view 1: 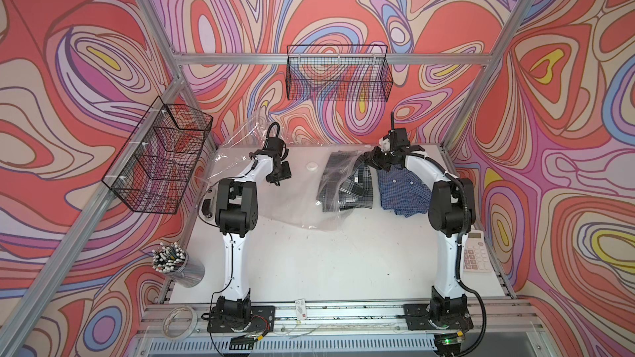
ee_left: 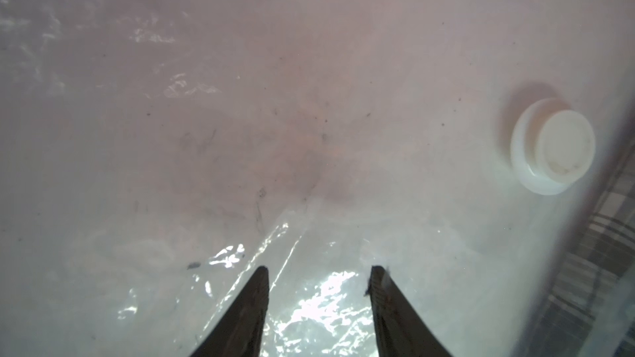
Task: Take the shirt out of the vacuum bag
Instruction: Take out the shirt from the vacuum bag.
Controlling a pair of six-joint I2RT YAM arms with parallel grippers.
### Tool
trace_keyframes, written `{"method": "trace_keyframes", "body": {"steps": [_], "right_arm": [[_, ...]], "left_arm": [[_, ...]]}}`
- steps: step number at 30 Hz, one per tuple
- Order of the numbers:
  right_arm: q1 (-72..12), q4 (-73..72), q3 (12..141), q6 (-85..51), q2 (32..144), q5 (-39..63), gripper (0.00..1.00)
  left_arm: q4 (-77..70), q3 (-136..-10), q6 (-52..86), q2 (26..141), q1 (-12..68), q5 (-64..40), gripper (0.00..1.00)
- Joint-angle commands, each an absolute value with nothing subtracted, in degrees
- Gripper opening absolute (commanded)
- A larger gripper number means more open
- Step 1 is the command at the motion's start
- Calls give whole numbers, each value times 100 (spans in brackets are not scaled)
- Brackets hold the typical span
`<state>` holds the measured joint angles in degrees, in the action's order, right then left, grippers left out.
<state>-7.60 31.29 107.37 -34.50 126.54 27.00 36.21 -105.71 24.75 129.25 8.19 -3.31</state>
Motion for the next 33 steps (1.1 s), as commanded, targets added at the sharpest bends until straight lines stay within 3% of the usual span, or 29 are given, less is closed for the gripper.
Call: {"method": "trace_keyframes", "body": {"steps": [1, 17, 33], "right_arm": [[-773, 3386, 11010, -3254, 12706, 2580, 0], [-264, 4334, 11142, -2842, 12081, 2140, 0], [652, 5735, 12069, -1944, 12240, 2052, 0]], "left_arm": [[3779, -10649, 2703, 13128, 771, -464, 50], [3455, -10165, 2760, 13256, 686, -537, 47], [3304, -9853, 2746, 13105, 554, -510, 46]]}}
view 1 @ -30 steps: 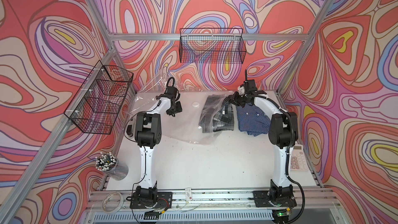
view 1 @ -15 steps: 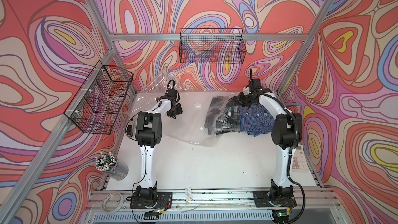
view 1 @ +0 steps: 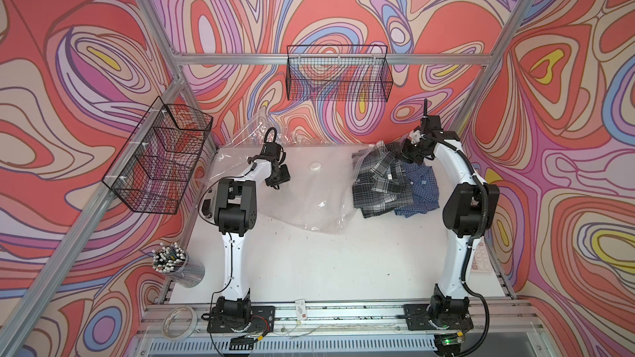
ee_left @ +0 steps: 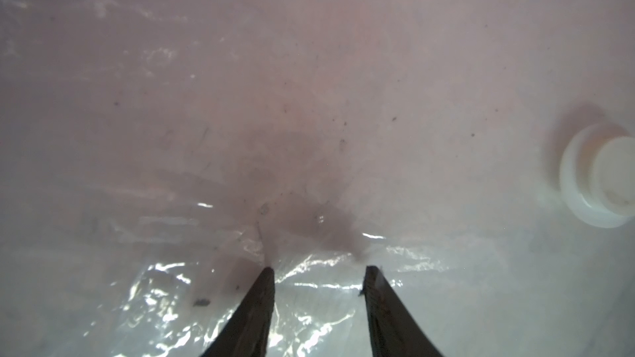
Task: Take the shirt out of the vacuum bag
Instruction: Take out the shirt from the vacuum bag, then place the shirt at the corner of the board.
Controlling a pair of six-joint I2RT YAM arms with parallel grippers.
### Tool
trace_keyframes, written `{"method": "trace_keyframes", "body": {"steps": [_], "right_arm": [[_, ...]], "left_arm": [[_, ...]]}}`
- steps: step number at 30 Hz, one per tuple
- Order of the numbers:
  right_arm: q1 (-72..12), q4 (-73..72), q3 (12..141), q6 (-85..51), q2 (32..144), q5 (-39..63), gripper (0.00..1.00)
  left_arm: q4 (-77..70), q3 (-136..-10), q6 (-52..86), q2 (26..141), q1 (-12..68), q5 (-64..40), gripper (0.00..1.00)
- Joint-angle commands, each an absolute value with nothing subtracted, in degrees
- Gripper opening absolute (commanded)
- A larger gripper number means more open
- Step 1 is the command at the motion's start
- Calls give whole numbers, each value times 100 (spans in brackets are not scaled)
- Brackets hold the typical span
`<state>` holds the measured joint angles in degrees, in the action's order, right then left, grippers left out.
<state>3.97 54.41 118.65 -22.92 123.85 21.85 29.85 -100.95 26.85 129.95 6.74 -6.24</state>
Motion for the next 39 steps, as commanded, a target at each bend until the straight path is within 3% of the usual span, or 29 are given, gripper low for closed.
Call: {"method": "trace_keyframes", "body": {"steps": [1, 11, 21, 27, 36, 39], "right_arm": [[732, 5805, 12105, -1869, 12274, 2071, 0], [1336, 6076, 12451, -1644, 12489, 2211, 0], [1944, 4556, 11288, -2321, 12486, 2695, 0], [1968, 4967, 12144, -2244, 12943, 2987, 0], [1995, 4311, 11586, -1912, 13339, 2367, 0], [1995, 3829, 11321, -1823, 13352, 1810, 24]], "left_arm": [[3295, -9852, 2742, 13104, 545, -510, 47], [3278, -9840, 2768, 13113, 526, -519, 46], [3326, -9912, 2821, 13157, 510, -491, 46], [3354, -9915, 2835, 13159, 510, -450, 46], [2908, -9472, 2675, 12780, 519, -614, 51], [2635, -9202, 2582, 12310, 519, -721, 55]]}}
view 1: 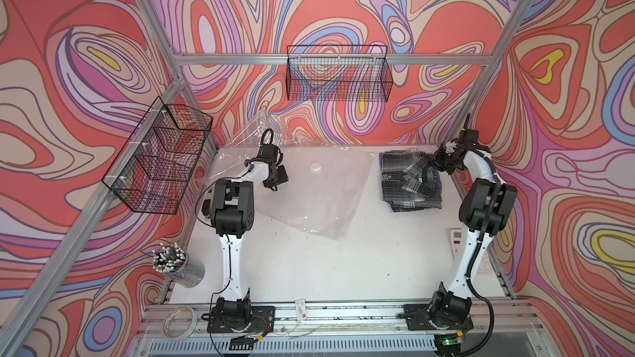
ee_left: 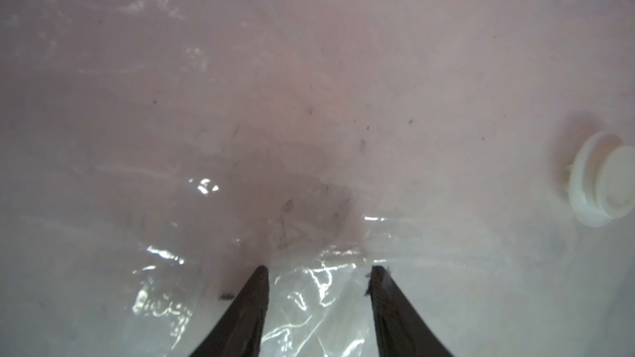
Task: Take the shirt out of the vacuum bag
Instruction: Place the shirt at the corner of the board, then reset both arms
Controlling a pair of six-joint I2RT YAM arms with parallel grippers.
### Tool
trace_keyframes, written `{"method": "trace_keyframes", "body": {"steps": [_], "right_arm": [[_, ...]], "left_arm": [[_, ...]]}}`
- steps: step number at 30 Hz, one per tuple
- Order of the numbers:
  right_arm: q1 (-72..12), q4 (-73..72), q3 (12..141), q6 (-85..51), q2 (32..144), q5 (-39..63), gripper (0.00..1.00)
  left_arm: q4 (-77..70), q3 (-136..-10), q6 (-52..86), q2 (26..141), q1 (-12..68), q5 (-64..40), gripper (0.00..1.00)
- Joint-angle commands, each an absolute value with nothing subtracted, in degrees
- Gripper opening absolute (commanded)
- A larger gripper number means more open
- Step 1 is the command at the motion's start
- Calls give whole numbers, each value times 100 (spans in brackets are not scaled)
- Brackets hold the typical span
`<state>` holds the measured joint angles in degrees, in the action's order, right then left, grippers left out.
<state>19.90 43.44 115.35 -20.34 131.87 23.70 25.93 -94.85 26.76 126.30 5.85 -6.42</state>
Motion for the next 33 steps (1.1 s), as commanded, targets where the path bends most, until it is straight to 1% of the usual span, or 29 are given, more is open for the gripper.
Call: {"method": "trace_keyframes", "body": {"steps": [1, 3, 5, 7, 9, 11, 13, 16, 18, 20, 23, 26, 29, 31, 32, 33], "right_arm": [[1995, 3741, 11315, -1775, 13345, 1737, 30], [1995, 3671, 11378, -1674, 13341, 1494, 38], [1995, 3782, 11566, -1573, 13317, 1280, 43], [1995, 3656, 11482, -1535, 13108, 1188, 46], [1995, 3278, 11036, -1534, 12694, 1159, 48], [1986, 2537, 10193, -1619, 12084, 1199, 49], [1980, 1749, 9257, -1708, 11460, 1252, 51], [1926, 582, 7868, -1783, 10563, 1229, 51], [1860, 273, 7268, -1782, 10188, 1223, 52], [1713, 82, 6805, -1642, 9748, 999, 54], [1335, -456, 5957, -1294, 9323, 266, 57], [996, -1292, 5071, -949, 8992, -218, 62], [782, -2211, 4241, -727, 8738, -584, 65], [734, -3170, 3604, -595, 8695, -740, 68], [730, -3134, 3533, -601, 8598, -774, 69], [729, -3438, 3404, -498, 8569, -736, 69]], "left_arm": [[2581, -9161, 2545, 12147, 519, -755, 55], [2425, -9053, 2485, 11762, 518, -846, 56], [2258, -8934, 2422, 11377, 518, -968, 57], [2052, -8758, 2337, 10958, 527, -1101, 58], [1800, -8474, 2170, 10493, 557, -1129, 60], [1559, -8045, 1934, 9965, 593, -984, 61], [1077, -7487, 1722, 9446, 606, -724, 63], [348, -6503, 1506, 8684, 606, 82, 65], [-35, -5897, 1435, 8288, 611, 729, 67], [-530, -5323, 1301, 7965, 606, 1326, 68], [-1317, -4553, 1099, 7757, 607, 1816, 72], [-2178, -3870, 729, 7751, 625, 1884, 75], [-3572, -3134, 382, 7886, 659, 1988, 78], [-3554, -3169, 204, 7916, 676, 1948, 79], [-3836, -3149, 107, 8035, 676, 1934, 79], [-3912, -3216, 46, 8123, 683, 1866, 80]]}}
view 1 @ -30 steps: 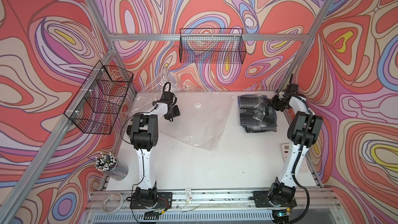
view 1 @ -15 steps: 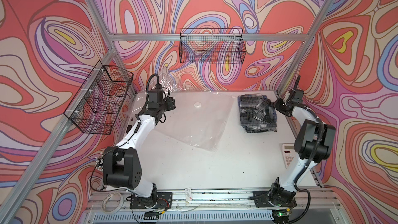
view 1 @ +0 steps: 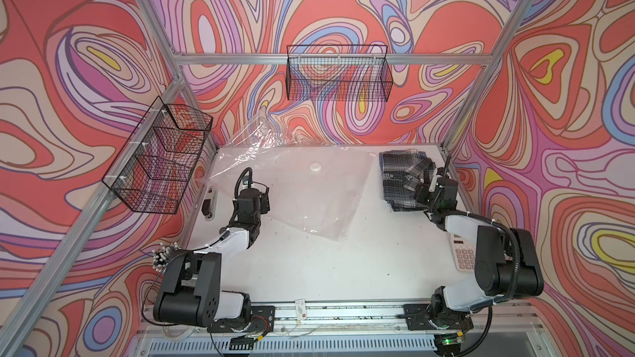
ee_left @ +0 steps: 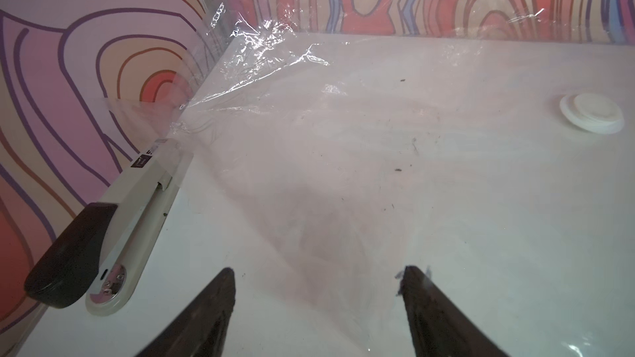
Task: Take the shirt out of the vacuum bag
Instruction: Reset both arms
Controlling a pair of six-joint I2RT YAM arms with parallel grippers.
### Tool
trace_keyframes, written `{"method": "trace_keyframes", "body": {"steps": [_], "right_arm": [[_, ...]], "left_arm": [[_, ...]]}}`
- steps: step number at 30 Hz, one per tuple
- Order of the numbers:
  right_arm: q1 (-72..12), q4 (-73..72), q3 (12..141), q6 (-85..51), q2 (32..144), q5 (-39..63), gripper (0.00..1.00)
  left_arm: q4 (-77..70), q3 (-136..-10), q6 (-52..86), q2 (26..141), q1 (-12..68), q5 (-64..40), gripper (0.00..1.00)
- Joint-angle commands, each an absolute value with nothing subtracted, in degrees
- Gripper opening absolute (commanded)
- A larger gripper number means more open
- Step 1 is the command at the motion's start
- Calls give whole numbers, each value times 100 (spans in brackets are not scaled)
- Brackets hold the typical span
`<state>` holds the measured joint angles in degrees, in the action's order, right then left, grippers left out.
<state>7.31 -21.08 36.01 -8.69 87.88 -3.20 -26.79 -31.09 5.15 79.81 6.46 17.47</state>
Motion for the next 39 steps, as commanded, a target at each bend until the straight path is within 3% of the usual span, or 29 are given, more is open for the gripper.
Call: {"method": "trace_keyframes", "body": {"steps": [1, 5, 6, 8, 9, 14, 17, 21, 24, 30, 34, 35, 38, 39], "right_arm": [[729, -3830, 3272, -452, 8616, -667, 70], [724, -3296, 3548, -489, 8688, -250, 75], [721, -3221, 3562, -572, 8664, -183, 79], [714, -3137, 3428, -648, 8551, 22, 98], [696, -3273, 3240, -666, 8510, 33, 99], [659, -4495, 2472, -645, 8635, -336, 98], [638, -5114, 2444, -782, 8955, 17, 99], [425, -5019, 2671, -513, 9345, 71, 99], [364, -6279, 2350, -480, 9910, 80, 98], [286, -5659, 2584, -360, 9830, 39, 98], [272, -5554, 2610, -344, 9802, 35, 98], [271, -5558, 2610, -343, 9800, 28, 99], [262, -5564, 2620, -334, 9809, 0, 98], [256, -5585, 2611, -334, 9817, -6, 98]], "left_arm": [[-3668, -3347, 32, 8174, 671, 1703, 80], [-2807, -3863, 66, 8378, 677, 1404, 80], [-2535, -3938, 121, 8356, 672, 1306, 79], [-2203, -3939, 166, 8233, 685, 1219, 77], [-2207, -3853, 211, 8151, 685, 1280, 77], [-2250, -3643, 142, 7920, 681, 1173, 79], [-2307, -3594, 164, 7887, 672, 1228, 79], [-2397, -3442, 198, 7758, 675, 1355, 78], [-2272, -3312, 151, 7669, 677, 1370, 78], [-3841, -2549, -62, 8179, 656, 1742, 81], [-4478, -2551, -100, 8698, 474, 1312, 81], [-3902, -2646, 70, 8522, 356, 1078, 81], [-5417, -2075, 138, 8927, 150, 754, 85], [-5097, -2169, 194, 8804, 150, 774, 86]]}}
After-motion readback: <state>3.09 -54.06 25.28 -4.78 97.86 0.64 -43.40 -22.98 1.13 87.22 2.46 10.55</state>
